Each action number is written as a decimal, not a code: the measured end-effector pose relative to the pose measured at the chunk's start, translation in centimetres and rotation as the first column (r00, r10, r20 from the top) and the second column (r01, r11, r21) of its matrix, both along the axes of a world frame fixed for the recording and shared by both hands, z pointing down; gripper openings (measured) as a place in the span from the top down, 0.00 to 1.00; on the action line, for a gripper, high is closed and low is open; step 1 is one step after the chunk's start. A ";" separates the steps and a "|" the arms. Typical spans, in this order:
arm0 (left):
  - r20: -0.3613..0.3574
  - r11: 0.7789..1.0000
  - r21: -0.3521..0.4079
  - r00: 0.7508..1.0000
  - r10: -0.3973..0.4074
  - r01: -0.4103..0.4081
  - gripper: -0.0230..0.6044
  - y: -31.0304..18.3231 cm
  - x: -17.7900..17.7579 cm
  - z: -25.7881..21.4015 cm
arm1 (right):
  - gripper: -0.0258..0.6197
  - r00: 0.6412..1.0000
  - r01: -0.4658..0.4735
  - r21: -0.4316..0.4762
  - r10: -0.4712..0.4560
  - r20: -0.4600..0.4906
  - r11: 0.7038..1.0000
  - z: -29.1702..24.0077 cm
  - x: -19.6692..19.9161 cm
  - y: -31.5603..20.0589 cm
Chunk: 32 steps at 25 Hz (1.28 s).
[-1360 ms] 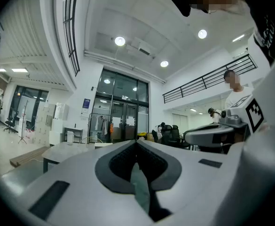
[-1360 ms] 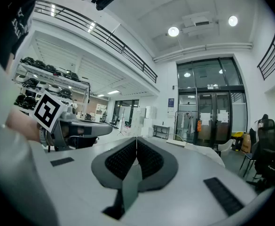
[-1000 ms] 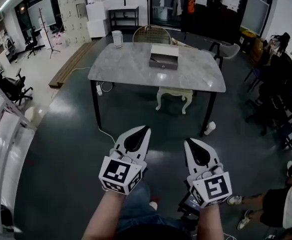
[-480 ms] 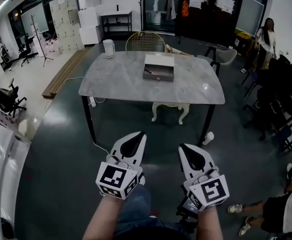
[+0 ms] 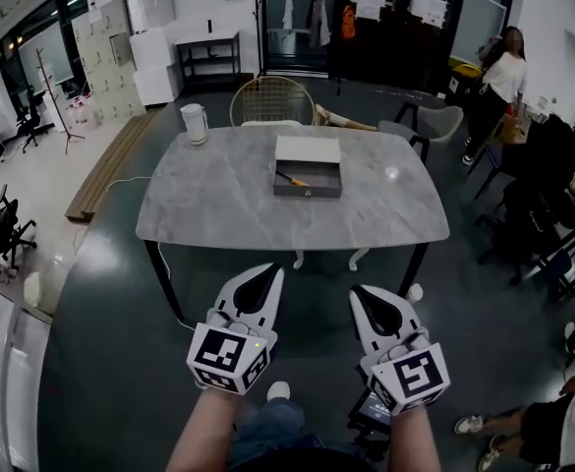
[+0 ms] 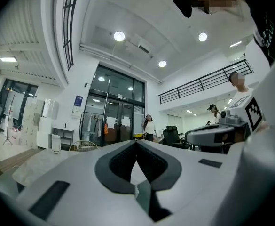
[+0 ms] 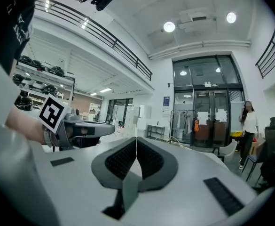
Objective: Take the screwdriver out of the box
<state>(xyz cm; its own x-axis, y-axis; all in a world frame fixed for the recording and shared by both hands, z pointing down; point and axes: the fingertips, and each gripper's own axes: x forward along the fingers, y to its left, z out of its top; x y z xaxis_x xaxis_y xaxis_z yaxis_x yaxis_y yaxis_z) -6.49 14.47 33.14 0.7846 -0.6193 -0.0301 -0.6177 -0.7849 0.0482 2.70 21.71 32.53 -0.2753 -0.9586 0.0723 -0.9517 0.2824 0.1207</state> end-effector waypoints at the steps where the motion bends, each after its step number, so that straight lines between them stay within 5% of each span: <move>1: -0.002 1.000 0.000 1.000 0.003 -0.003 0.94 -1.2 0.1 0.0 | 0.92 1.000 -0.005 -0.003 0.005 -0.001 1.000 0.1 0.1 -1.1; 18: 0.037 0.999 -0.017 0.999 0.036 -0.036 0.94 -10.8 1.2 1.3 | 0.92 0.998 -0.060 -0.038 0.060 0.009 0.997 1.7 2.7 -10.8; 32: 0.051 0.999 -0.021 0.998 -0.046 0.047 0.94 -23.5 6.3 1.9 | 0.92 1.000 0.011 -0.017 -0.011 0.020 1.000 1.9 8.9 -24.4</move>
<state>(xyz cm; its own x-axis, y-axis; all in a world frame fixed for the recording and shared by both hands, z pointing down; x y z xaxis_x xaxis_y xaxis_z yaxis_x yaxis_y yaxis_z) -0.22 -9.06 35.00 0.7548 -0.6555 0.0231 -0.6559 -0.7541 0.0332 11.61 -2.67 34.47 -0.2876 -0.9541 0.0833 -0.9506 0.2950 0.0969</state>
